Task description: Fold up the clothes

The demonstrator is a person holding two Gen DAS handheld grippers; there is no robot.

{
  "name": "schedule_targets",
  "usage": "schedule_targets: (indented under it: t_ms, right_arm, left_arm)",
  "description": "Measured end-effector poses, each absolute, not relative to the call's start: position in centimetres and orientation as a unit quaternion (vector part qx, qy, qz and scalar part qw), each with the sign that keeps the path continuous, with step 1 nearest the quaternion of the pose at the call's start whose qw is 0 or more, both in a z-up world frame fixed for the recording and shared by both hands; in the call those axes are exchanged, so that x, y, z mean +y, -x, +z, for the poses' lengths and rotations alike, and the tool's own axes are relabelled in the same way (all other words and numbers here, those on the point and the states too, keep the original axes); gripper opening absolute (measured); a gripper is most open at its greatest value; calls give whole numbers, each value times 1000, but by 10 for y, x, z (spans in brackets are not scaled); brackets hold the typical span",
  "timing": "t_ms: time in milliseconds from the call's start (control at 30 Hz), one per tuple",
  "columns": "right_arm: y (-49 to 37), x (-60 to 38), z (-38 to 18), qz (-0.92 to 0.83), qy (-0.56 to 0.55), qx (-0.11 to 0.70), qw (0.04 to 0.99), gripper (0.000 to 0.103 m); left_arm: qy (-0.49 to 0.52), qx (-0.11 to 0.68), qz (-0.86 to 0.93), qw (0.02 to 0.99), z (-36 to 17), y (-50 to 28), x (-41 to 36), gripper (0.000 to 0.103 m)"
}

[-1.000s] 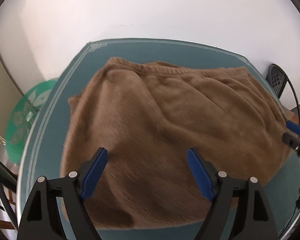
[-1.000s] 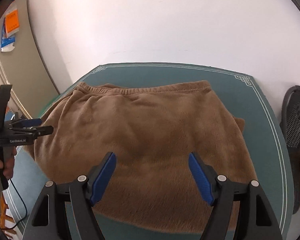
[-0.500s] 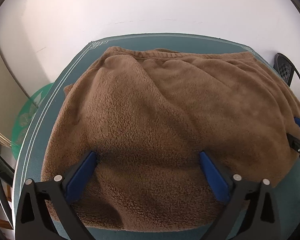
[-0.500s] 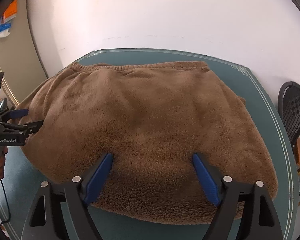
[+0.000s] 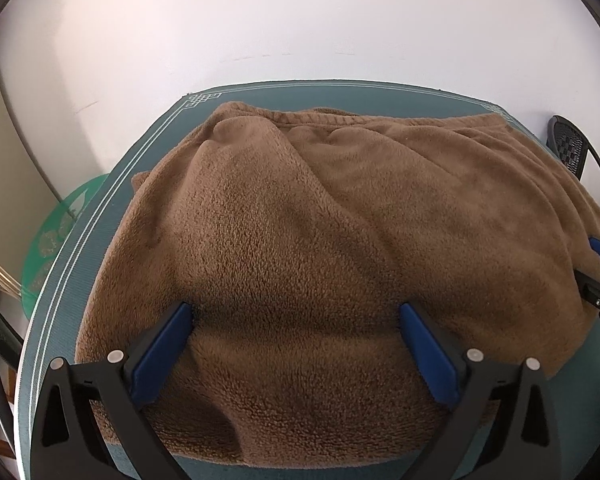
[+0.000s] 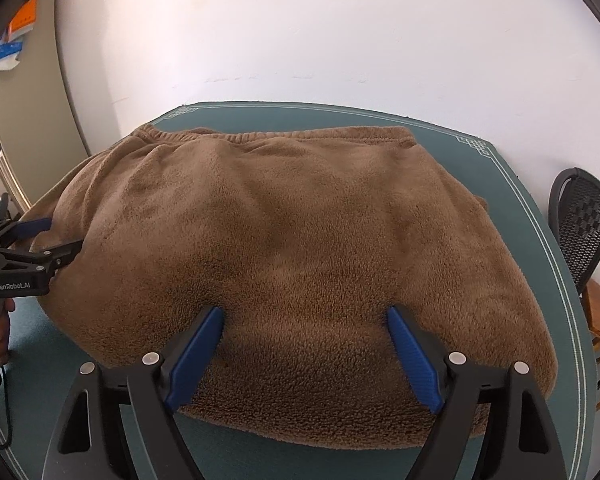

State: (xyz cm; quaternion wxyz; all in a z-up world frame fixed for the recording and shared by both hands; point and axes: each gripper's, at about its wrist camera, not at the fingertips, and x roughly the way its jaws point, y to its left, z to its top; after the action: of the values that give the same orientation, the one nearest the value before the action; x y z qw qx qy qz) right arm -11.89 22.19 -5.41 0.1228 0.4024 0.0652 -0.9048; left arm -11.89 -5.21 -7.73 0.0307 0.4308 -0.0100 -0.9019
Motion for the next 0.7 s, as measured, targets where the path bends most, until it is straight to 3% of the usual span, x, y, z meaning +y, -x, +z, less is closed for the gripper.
schedule_targets:
  t_ms: [400,633,700]
  right_arm:
    - [118,226,-53,-903,-402,44,144,93]
    - [74,269,-13,-924,-353,-7,146,94]
    - [67,303,-18,-918,-371,-54,130,95]
  left_arm:
    - [-429,-2,-903,28,-80,118,-55,102]
    - [-432,0,-901,29,-80,119,-56,103]
    - [-433,1,-901,28,-80,119,-56,103]
